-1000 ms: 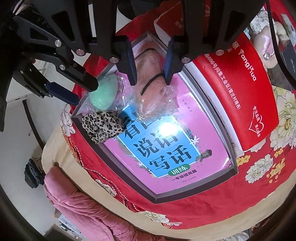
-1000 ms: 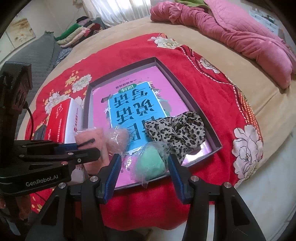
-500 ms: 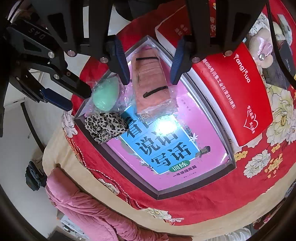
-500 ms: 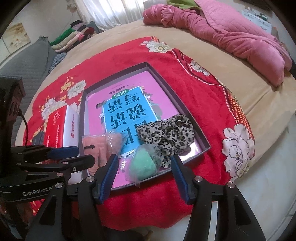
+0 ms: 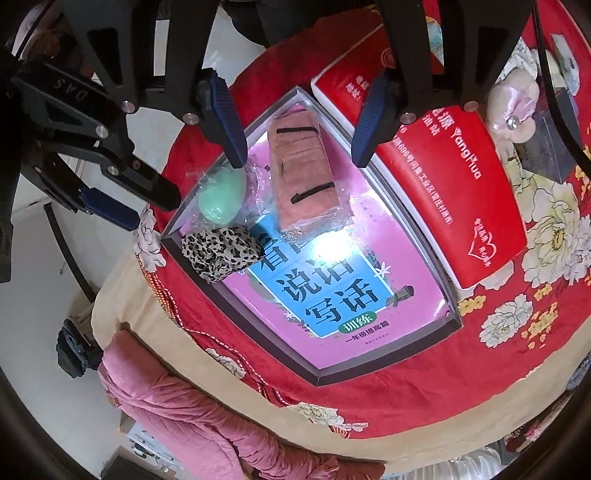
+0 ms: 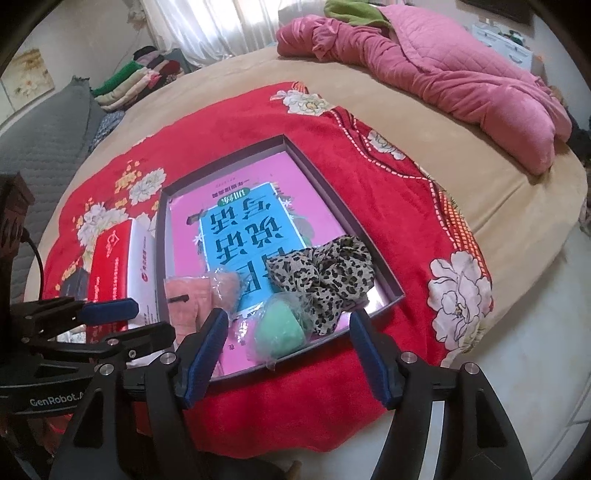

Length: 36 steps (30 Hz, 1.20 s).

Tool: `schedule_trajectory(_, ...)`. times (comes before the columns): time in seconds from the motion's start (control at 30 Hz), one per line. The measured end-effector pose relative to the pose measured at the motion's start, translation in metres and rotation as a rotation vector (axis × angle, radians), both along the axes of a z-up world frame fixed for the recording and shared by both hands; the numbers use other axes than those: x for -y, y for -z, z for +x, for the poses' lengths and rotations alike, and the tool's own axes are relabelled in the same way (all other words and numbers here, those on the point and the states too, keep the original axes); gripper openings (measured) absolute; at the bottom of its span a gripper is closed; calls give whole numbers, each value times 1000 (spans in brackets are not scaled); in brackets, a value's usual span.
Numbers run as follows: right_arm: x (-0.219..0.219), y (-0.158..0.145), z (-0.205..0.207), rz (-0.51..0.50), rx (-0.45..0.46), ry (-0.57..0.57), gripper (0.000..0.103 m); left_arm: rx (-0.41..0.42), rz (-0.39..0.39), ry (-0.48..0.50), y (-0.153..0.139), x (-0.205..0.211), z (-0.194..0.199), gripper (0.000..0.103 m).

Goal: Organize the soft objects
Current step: 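Withdraw both tools from the tray back toward the pile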

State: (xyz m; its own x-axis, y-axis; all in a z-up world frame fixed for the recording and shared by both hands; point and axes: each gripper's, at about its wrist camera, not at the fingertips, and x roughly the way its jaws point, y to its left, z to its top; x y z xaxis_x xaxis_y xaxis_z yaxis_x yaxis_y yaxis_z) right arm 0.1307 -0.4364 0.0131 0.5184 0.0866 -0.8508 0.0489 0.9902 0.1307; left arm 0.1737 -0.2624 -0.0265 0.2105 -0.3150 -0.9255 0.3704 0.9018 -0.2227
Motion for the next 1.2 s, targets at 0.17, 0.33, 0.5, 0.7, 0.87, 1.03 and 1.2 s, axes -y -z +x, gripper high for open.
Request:
schedule_trajectory(0.17,0,-16,-6,-9,52,23,74,13,-15,-22,-10,-10,-6,62)
schedule_trajectory(0.33,-6,-35,-12,-18,98,37,74,34,-38,-63,-23,-28,-12,62)
schedule_trajectory(0.5,-16,-59,-19,-24,160,47,74,63,-51,-99,-36,-48,-19,62)
schedule_trajectory(0.7,-36,-78,-25,-23,199,26,74,107,-65,-142,-54,-75,-30,63)
schedule_trajectory(0.87,-59,-90,-32,-28,222,-18,75,128,-86,-176,-66,-100,-42,69)
schedule_trajectory(1.03,-86,-103,-41,-50,253,-64,75,154,-105,-213,-79,-130,-55,76)
schedule_trajectory(1.2,-115,-111,-47,-58,279,-114,75,203,-79,-242,-91,-152,-71,76)
